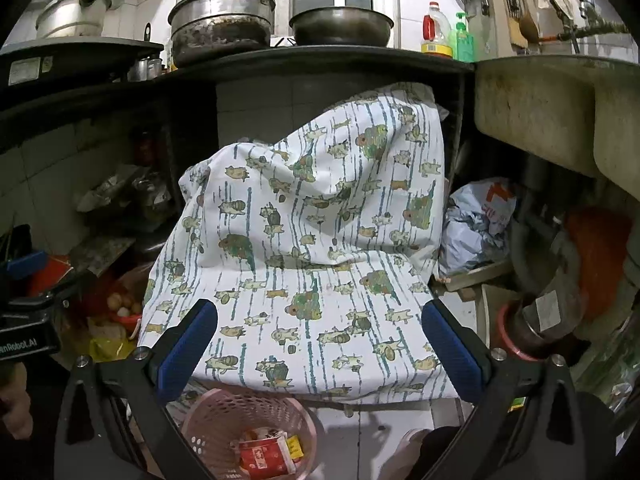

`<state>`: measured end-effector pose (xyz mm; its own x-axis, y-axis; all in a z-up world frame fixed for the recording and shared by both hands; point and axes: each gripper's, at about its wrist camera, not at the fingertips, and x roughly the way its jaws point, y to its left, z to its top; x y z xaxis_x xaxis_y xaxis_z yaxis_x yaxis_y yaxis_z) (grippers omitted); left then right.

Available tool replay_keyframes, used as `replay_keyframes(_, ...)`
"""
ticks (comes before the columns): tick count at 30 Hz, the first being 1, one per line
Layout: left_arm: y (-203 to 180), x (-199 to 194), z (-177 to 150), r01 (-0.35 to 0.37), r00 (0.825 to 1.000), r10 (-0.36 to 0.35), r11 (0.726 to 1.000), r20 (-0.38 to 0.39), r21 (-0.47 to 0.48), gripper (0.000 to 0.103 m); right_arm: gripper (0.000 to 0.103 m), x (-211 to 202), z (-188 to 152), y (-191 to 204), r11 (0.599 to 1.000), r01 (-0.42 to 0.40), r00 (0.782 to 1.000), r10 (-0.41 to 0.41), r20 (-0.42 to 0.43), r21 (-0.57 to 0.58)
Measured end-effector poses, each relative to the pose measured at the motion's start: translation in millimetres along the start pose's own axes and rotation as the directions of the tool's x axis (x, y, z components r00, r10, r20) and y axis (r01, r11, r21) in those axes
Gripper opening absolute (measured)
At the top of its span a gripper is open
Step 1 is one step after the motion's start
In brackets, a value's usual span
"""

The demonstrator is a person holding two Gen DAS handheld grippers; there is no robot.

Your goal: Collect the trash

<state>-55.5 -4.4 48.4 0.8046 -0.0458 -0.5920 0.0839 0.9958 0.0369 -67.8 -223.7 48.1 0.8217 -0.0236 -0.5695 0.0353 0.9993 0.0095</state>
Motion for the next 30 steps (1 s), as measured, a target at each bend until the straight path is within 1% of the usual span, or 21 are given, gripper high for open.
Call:
replay_keyframes(3,-1.8,-1.0,-0.3,-0.018,1.000,0.018,1.000,0.004,0.006,0.102,0.103,1.4,0.1,0.3,1.000,0.006,1.000,-0.006,-0.002,-0.007)
replay_keyframes(9,-0.3,-8.4,1.8,-0.008,0.999,0.008,1.000,0.032,-0.004,0.102,0.103,2.9,-0.5,0.3,1.000,0.005,1.000,-0.005,-0.006,-0.002)
replay_keyframes(16,-0.2,-4.7,2.3,-0.005,1.000,0.005,1.000,0.018,0.004,0.102,0.103,3.5,0.0,1.3,1.000,0.007,1.000,-0.007,-0.008,-0.005)
replay_keyframes(19,1.3,-3.2,3.0,0.007,1.000,-0.006,1.000,0.008,-0.004,0.102,0.103,5.7,-2.0,0.5,1.000,0.006,1.000,-0.006,-0.015,-0.005)
replay_keyframes(30,3.7,-2.7,4.6,0.005,1.000,-0.005,1.000,0.015,-0.004,0.102,0.103,8.1,-2.5,0.2,1.000,0.005,1.000,-0.005,-0.017,-0.007)
